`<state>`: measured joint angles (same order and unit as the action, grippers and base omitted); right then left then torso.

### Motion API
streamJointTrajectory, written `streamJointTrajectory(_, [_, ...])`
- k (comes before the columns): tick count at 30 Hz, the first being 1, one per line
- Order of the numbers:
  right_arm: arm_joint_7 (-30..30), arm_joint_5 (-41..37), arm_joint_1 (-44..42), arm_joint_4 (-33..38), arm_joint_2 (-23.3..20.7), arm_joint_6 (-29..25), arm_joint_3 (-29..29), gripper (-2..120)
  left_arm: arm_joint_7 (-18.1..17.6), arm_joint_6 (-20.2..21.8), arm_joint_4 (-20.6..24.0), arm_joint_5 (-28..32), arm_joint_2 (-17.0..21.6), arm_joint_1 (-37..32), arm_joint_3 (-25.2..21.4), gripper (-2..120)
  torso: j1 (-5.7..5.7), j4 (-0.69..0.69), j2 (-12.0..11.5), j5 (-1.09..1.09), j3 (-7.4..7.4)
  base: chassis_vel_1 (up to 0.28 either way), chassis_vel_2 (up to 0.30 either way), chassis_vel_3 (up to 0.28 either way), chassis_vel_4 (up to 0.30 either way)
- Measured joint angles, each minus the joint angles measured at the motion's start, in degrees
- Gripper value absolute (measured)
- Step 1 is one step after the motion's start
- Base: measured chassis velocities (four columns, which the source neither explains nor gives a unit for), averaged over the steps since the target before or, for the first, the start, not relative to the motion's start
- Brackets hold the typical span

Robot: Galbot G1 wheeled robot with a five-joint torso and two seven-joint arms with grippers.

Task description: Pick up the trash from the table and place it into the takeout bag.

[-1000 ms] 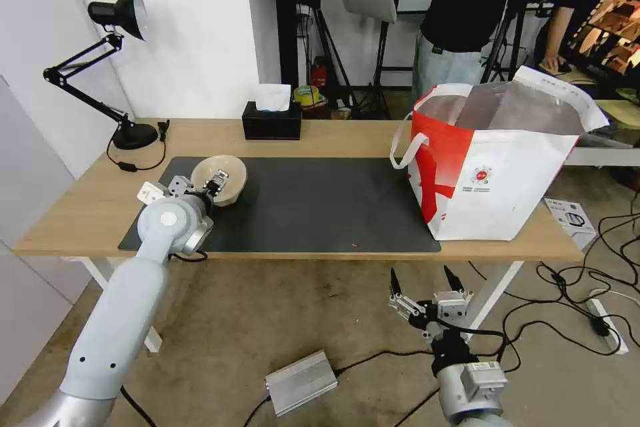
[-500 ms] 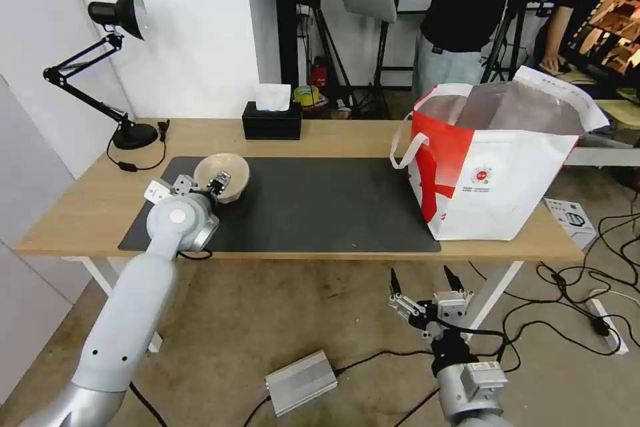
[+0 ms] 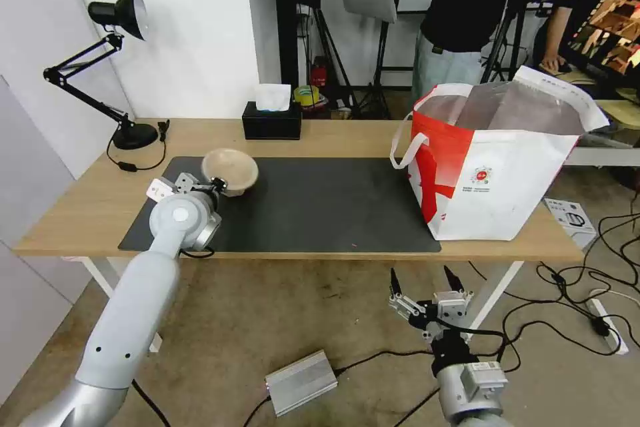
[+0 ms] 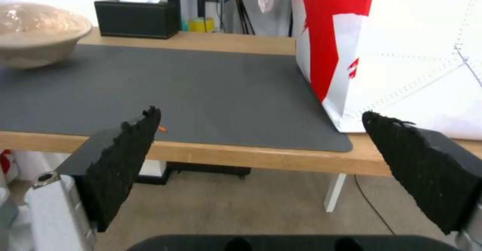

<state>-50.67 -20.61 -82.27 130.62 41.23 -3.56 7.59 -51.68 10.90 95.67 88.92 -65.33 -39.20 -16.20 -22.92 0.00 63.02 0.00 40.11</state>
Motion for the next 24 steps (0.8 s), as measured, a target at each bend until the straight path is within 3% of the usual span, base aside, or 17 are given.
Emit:
streamJointTrajectory(2, [0.0, 0.0, 0.0, 0.0, 0.0, 0.0, 0.0, 100, 0.0, 0.0, 0.3, -0.1, 0.1, 0.0, 0.2, 0, 0.0, 0.0, 0.0, 0.0, 0.0, 0.0, 0.0, 0.0, 0.0])
streamJointTrajectory(16, [0.0, 0.0, 0.0, 0.0, 0.0, 0.0, 0.0, 100, 1.0, -0.2, 3.2, -1.7, 0.4, -0.1, 0.6, 0, 0.0, 0.0, 0.0, 0.0, 0.0, 0.0, 0.0, 0.0, 0.0])
streamJointTrajectory(21, [0.0, 0.0, 0.0, 0.0, 0.0, 0.0, 0.0, 100, 3.0, -0.4, 5.5, -1.7, 1.4, 0.2, 0.9, 0, 0.0, 0.0, 0.0, 0.0, 0.0, 0.0, 0.0, 0.0, 0.0])
streamJointTrajectory(24, [0.0, 0.0, 0.0, 0.0, 0.0, 0.0, 0.0, 100, 6.9, -1.1, 7.7, -1.2, 2.7, 0.8, 2.2, 0, 0.0, 0.01, 0.0, 0.0, 0.0, 0.0, 0.0, 0.0, 0.0])
